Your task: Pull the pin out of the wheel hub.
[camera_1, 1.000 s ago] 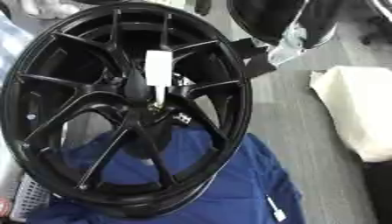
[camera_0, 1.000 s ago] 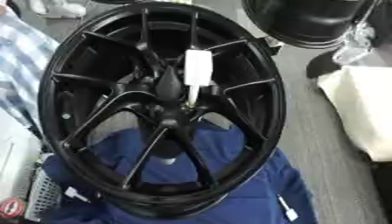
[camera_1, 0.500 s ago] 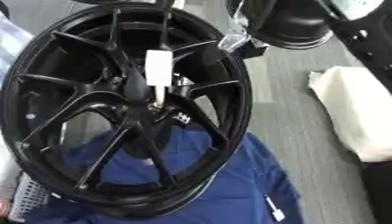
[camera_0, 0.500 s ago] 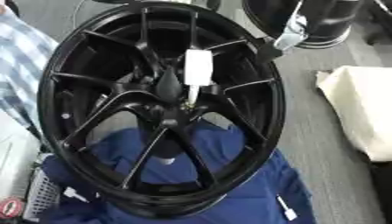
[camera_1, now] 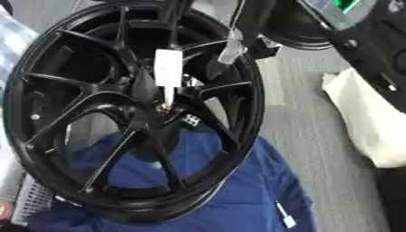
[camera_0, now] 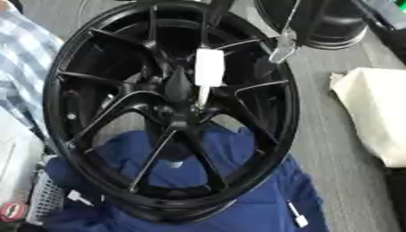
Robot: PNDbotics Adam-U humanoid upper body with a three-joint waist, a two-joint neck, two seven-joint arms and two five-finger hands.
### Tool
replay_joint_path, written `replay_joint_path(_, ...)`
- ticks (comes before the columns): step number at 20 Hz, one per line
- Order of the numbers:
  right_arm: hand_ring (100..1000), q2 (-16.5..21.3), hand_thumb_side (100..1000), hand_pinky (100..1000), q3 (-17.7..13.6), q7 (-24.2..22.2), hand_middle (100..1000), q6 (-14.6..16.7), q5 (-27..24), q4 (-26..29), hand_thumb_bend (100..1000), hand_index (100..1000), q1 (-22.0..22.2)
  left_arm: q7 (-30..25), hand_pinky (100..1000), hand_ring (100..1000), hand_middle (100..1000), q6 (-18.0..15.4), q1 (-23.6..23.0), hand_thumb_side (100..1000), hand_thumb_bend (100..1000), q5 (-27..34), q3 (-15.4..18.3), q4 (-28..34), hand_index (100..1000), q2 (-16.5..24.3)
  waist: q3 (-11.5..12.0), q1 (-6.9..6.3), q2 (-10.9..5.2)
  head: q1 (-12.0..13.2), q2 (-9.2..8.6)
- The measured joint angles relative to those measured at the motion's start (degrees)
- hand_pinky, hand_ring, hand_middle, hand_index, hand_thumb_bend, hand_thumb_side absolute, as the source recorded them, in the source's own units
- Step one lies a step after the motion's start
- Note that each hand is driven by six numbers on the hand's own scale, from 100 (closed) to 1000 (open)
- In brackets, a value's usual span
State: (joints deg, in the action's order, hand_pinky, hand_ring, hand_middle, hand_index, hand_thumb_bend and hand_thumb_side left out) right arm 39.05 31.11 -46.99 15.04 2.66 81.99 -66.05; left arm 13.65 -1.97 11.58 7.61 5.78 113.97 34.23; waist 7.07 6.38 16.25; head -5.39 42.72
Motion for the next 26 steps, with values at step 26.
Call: replay_joint_path(26, 732, -5.7, 275, 801, -0.1, 7.0, 555, -11.9, 6.8, 0.0, 675, 774, 3.1, -0.7, 893, 687, 677, 0.8, 1.0, 661, 166, 0.9, -0.6, 0.0, 767, -0.1, -0.2, 0.87, 0.37, 0.2, 1.05)
